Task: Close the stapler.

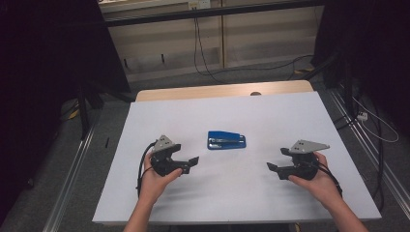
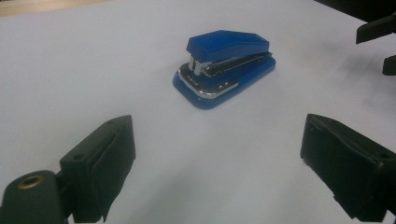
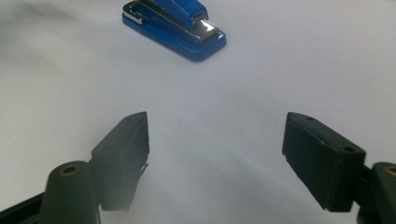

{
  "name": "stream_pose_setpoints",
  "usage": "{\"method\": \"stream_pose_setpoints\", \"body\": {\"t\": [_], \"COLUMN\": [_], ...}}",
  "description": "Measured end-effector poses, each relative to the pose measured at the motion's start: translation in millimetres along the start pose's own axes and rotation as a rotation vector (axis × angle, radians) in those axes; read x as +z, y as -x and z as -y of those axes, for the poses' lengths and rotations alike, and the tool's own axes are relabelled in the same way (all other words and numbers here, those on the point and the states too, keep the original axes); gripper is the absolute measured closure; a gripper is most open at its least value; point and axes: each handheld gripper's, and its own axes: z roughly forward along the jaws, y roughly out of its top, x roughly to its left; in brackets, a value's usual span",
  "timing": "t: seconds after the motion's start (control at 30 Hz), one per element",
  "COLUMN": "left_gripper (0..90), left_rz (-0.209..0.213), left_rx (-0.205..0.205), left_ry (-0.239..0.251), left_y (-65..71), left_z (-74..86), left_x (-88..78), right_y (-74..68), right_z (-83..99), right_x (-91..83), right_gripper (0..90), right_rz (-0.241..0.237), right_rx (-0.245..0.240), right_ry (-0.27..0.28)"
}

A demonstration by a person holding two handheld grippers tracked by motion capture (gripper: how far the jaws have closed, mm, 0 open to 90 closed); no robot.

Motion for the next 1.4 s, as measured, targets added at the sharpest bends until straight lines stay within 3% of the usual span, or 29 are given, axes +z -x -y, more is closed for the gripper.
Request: {"method": "stream_pose_setpoints", "body": {"t": [0.2,0.53,0.9,1.4], "left_gripper": [8.7,8.3,7.9,7.9], "left_rz": [-0.017,-0.016,-0.044,-0.063], "left_rx": [0.015,0.004,-0.006,-0.003], "left_ry": [-0.003,0.002,0.007,-0.023], "left_y": [-3.9,-9.7,-17.9,-23.4], "left_z": [4.6,13.7,24.8,40.3], "left_x": [-11.4,-25.0,-43.3,-62.4], "right_y": [-0.8,-1.0,-5.1,-8.6], "right_z": [4.1,10.9,18.1,27.0], "right_x": [-5.9,-13.8,-21.4,-32.3], "right_gripper": [21.9,21.1,19.4,18.3], "right_rz": [0.004,0.011,0.009,0.006], "right_rx": [0.002,0.008,0.012,0.015], "right_ry": [0.001,0.001,0.001,0.002]}}
